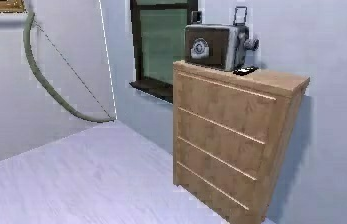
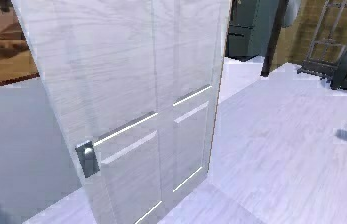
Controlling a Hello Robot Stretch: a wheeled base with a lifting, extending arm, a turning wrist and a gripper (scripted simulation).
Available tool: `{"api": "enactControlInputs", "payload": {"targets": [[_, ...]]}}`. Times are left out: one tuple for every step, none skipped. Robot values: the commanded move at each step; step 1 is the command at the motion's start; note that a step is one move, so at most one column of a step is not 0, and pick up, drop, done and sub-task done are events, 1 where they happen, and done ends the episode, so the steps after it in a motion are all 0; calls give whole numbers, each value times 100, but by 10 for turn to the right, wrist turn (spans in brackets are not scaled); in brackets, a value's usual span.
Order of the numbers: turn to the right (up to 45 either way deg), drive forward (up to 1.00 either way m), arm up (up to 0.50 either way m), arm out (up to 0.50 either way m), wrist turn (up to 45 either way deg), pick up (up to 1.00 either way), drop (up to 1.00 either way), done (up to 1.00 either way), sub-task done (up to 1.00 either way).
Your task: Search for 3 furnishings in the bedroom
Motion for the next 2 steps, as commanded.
{"api": "enactControlInputs", "payload": {"targets": [[150, 0, 0, 0, 0, 0, 0, 0, 0], [0, 0, 0, 0, 0, 0, 0, 0, 100]]}}
